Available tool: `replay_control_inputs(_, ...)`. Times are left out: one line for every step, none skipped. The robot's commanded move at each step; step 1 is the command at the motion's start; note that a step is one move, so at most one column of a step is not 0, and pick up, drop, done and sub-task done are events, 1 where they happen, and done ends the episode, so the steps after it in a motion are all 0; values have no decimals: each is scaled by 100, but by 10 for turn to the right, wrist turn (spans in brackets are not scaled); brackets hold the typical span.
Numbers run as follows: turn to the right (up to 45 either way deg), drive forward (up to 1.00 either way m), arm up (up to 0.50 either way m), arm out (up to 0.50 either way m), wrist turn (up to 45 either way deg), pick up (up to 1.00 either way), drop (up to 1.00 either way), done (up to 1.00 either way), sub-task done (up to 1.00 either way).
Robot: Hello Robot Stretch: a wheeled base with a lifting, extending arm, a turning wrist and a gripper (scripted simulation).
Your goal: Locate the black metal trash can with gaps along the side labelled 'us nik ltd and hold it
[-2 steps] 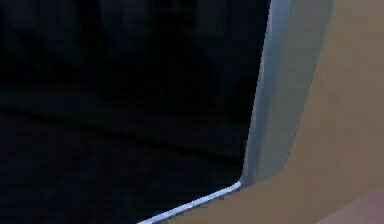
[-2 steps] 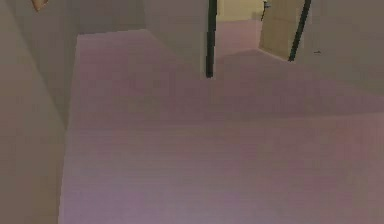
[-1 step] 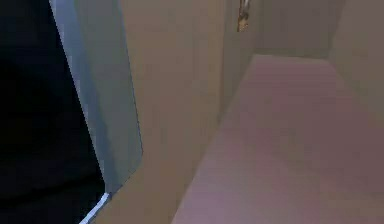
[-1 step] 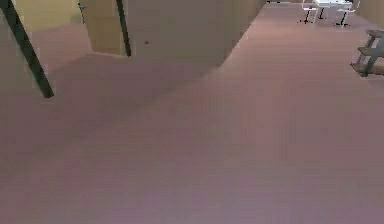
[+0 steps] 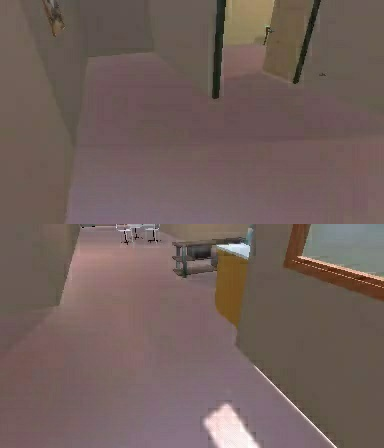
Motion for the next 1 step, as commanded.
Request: replay_control_inputs(450,0,0,0,0,0,0,0,0)
